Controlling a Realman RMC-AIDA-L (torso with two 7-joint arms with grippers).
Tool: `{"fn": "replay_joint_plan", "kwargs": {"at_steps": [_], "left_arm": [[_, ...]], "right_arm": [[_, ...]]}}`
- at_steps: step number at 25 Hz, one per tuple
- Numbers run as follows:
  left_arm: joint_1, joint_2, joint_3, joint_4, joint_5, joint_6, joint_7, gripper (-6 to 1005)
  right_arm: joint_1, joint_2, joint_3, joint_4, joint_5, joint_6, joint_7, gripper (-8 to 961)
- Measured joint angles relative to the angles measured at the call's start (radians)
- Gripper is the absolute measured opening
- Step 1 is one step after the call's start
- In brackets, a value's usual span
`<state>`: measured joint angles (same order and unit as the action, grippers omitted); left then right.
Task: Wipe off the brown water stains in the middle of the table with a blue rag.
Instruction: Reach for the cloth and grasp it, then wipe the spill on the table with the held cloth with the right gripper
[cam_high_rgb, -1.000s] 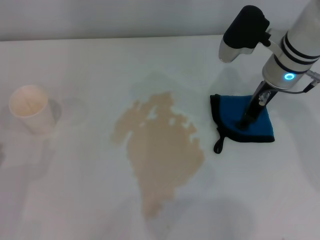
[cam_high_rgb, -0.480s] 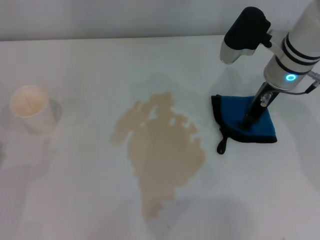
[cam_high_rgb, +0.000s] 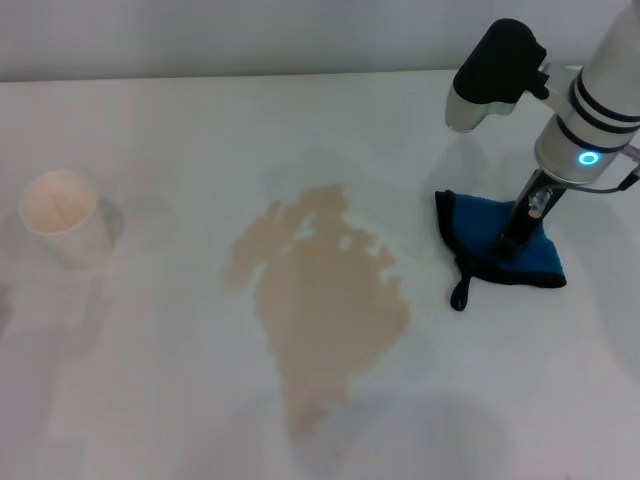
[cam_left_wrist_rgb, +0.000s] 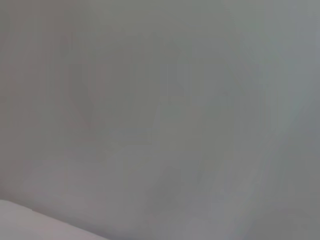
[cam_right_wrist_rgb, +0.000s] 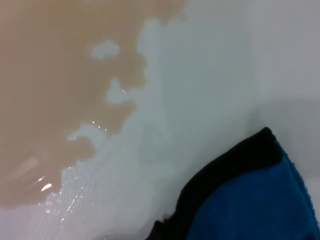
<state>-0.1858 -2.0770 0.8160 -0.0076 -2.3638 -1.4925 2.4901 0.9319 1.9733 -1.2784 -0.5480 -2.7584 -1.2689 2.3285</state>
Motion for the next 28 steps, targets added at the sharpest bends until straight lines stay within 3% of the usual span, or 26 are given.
{"fn": "replay_joint_plan", "kwargs": {"at_steps": [10, 15, 28], "left_arm": [[-0.007, 0.002, 0.000, 0.000, 0.001, 0.000, -0.007, 883], [-0.014, 0.002, 0.000, 0.000, 0.002, 0.000, -0.007, 883], [-0.035, 0.003, 0.000, 0.000, 0.003, 0.004, -0.007, 883]], "right_arm": [[-0.001, 0.006, -0.002, -0.005, -0.002, -0.002, 0.000, 234], [-0.001, 0.013, -0.002, -0.008, -0.002, -0.001, 0.000, 187], [-0.006, 0.024, 0.000, -0.023, 0.001, 0.001, 0.000, 173]]}}
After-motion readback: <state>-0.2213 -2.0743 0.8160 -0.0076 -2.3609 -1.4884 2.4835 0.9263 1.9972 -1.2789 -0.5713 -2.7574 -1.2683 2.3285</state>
